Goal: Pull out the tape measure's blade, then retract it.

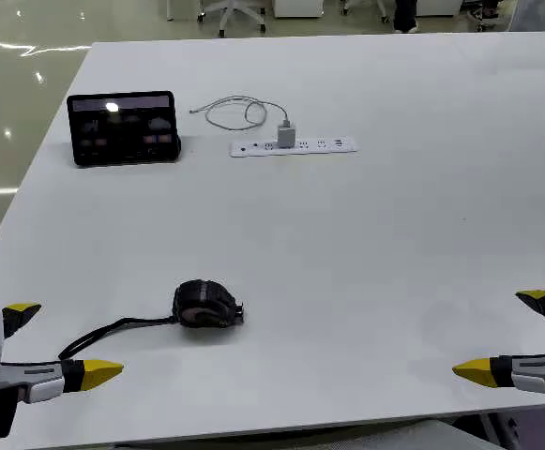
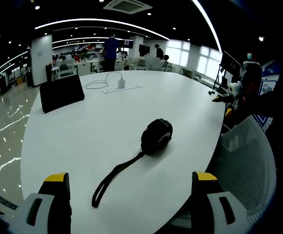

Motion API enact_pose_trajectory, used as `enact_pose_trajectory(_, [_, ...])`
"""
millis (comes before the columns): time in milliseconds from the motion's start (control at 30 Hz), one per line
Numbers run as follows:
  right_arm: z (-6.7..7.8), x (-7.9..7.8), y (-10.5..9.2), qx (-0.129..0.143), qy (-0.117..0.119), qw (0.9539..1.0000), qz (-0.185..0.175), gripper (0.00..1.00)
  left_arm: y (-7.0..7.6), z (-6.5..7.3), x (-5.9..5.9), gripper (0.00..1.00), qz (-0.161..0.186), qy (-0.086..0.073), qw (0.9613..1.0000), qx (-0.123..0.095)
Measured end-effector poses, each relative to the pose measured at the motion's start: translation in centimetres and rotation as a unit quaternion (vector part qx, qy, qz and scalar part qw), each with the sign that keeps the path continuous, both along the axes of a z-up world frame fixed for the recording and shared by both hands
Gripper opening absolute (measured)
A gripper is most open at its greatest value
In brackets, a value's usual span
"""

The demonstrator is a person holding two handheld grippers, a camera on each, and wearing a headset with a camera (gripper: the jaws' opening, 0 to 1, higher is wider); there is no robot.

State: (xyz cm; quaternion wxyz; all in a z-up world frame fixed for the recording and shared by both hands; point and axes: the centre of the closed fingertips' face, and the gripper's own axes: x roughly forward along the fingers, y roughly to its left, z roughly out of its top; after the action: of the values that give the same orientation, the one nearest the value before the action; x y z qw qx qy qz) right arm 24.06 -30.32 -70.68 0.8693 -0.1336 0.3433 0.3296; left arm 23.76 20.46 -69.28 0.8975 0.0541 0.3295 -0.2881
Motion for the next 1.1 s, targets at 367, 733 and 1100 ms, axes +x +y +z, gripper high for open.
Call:
enact_pose_trajectory(367, [0.3, -0.1, -0.1, 0.000, -0.003, 1.0000, 0.000, 0.97, -0.3, 0.4, 0.3, 1.00, 0.000, -0.006, 1.0000, -0.001])
enact_pose_trajectory(733, [0.5, -0.3, 0.3, 0.002, -0.008, 1.0000, 0.003, 0.98, -0.5, 0.8, 0.7, 1.00, -0.006, -0.021, 0.9997, 0.005])
enact_pose_trajectory(1100, [0.4, 0.6, 2.0, 0.003, -0.004, 0.9997, 0.022, 0.99, -2.7, 0.3, 0.9, 1.00, -0.083, -0.008, 0.9966, 0.004])
